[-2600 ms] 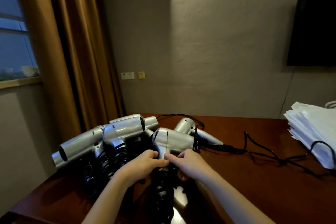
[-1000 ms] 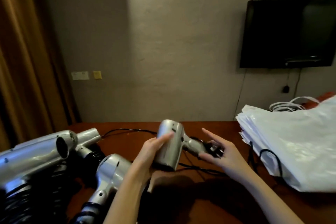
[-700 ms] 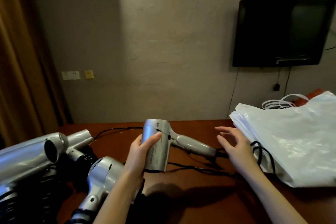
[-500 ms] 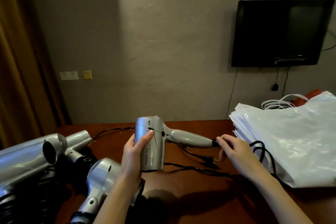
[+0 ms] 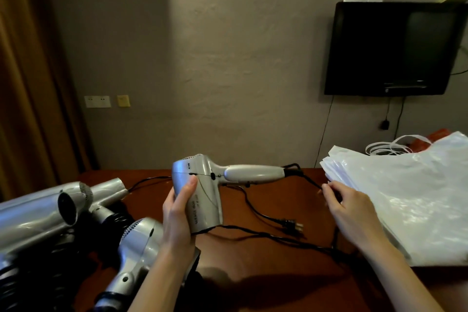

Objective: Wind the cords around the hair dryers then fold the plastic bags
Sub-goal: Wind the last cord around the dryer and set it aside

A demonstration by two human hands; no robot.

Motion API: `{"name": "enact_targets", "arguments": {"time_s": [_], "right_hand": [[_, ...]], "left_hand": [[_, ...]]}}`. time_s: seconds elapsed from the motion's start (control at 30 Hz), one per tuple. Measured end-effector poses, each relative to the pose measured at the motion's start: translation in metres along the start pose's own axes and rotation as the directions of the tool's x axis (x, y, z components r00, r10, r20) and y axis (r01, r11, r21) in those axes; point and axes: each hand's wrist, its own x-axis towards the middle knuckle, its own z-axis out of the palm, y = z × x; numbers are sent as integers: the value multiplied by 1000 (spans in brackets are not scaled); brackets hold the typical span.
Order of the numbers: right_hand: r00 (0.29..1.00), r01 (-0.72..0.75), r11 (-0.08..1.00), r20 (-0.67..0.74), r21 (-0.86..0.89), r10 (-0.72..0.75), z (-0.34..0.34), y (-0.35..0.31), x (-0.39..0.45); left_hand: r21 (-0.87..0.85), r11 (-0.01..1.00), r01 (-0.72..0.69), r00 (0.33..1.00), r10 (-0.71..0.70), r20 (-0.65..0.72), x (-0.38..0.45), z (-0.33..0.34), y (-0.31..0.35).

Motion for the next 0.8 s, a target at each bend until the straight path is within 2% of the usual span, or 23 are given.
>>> {"name": "enact_targets", "arguments": {"time_s": [0.07, 0.1, 0.13, 0.2, 0.23, 0.33, 0.37, 0.4, 0.47, 0.53, 0.6, 0.67, 0.73, 0.8], "right_hand": [[997, -41, 997, -66, -66, 37, -2, 9, 4], [994, -75, 997, -81, 33, 77, -2, 12, 6], [989, -107, 969, -71, 222, 126, -1, 14, 8], [975, -165, 797, -27, 581, 222, 1, 5, 10], [968, -175, 708, -13, 684, 251, 0, 0, 11], [963, -181, 471, 58, 864, 262, -5, -11, 11], [968, -181, 428, 82, 885, 239, -5, -13, 10], [975, -173, 438, 90, 882, 204, -5, -16, 8], [991, -123, 582, 73, 804, 108, 3, -25, 2], [995, -22, 730, 84, 683, -48, 14, -39, -7], [959, 94, 816, 168, 571, -227, 24, -52, -18], [884, 192, 876, 309, 443, -350, 29, -59, -26], [812, 179, 883, 442, 433, -381, 27, -59, -27], [767, 15, 851, 540, 525, -347, 22, -53, -27]], "left_hand": [[-58, 998, 7, 999, -9, -33, 1, -1, 1], [-100, 995, 5, 999, -10, -48, 2, -2, 2], [-130, 992, 0, 998, -7, -55, 3, -3, 4], [-140, 990, 5, 999, -12, -50, 5, -3, 6], [-124, 992, 14, 999, -19, -42, 5, -2, 6], [-61, 997, 46, 999, -48, -23, 3, 0, 5], [-39, 998, 47, 999, -48, -17, 2, 1, 4], [-15, 999, 40, 999, -40, -10, 1, 2, 4], [39, 999, 23, 1000, -24, 7, 0, 5, 2], [84, 996, 18, 999, -20, 24, -1, 6, 0], [91, 995, 43, 998, -47, 39, -1, 4, 0], [80, 993, 87, 993, -92, 69, -2, 1, 3], [98, 987, 126, 982, -138, 127, -4, 0, 6], [127, 978, 164, 960, -187, 206, -5, -1, 8]]}}
